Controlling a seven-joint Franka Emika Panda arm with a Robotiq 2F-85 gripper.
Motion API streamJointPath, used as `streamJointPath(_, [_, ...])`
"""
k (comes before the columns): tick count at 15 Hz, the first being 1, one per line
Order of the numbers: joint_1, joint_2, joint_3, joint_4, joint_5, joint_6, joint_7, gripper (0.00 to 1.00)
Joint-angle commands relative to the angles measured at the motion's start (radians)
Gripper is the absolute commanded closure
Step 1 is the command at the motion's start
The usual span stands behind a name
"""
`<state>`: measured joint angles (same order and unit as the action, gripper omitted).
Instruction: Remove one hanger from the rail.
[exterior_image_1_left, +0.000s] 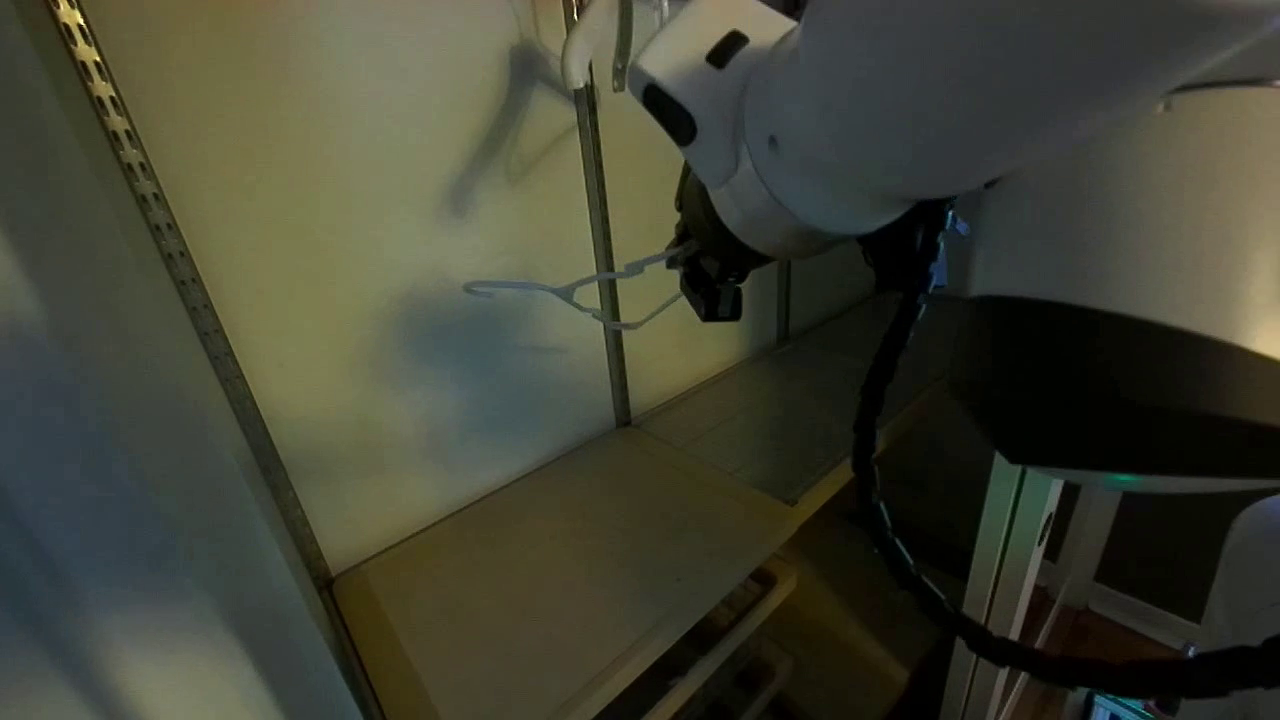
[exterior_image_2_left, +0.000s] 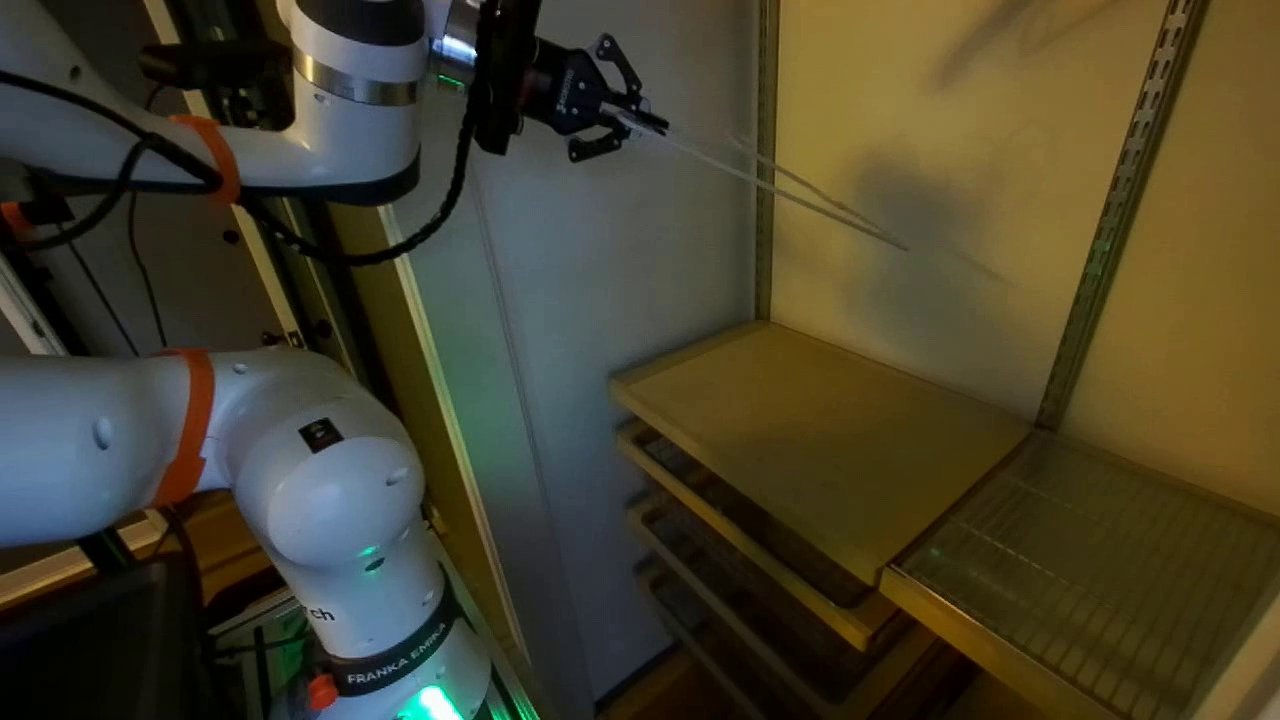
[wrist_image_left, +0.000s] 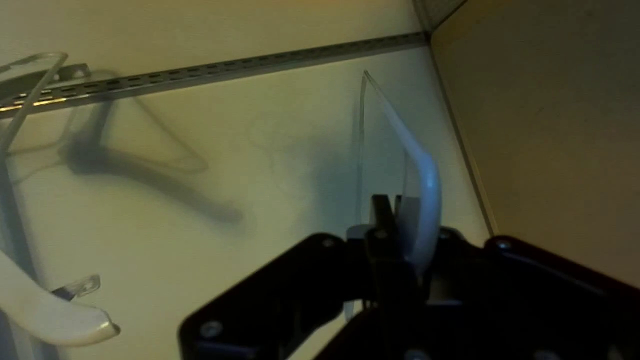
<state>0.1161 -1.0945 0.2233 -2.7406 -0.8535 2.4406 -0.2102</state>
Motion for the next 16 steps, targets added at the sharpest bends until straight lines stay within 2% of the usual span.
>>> streamJointPath(1, [-0.023, -0.017, -0.024, -0.016, -0.095, 0.013, 0.018, 0.98])
streamJointPath(3, [-0.038, -0.018, -0.048, -0.016, -0.162, 0.023, 0.017, 0.98])
streamJointPath(4, [0.007, -0.009, -0.042, -0.009, -0.118, -0.019, 0.02, 0.93])
streamJointPath(9, [-0.003, -0.009, -0.06, -0.007, -0.154, -0.019, 0.02, 0.93])
streamJointPath(10, [-0.003, -0.009, -0.06, -0.007, -0.154, -0.019, 0.02, 0.98])
streamJointPath(14, [0.021, 0.091, -0.098, -0.014, -0.181, 0.099, 0.025, 0.98])
streamJointPath(16, [0.029, 0.145, -0.121, -0.017, -0.287, 0.159, 0.063, 0.98])
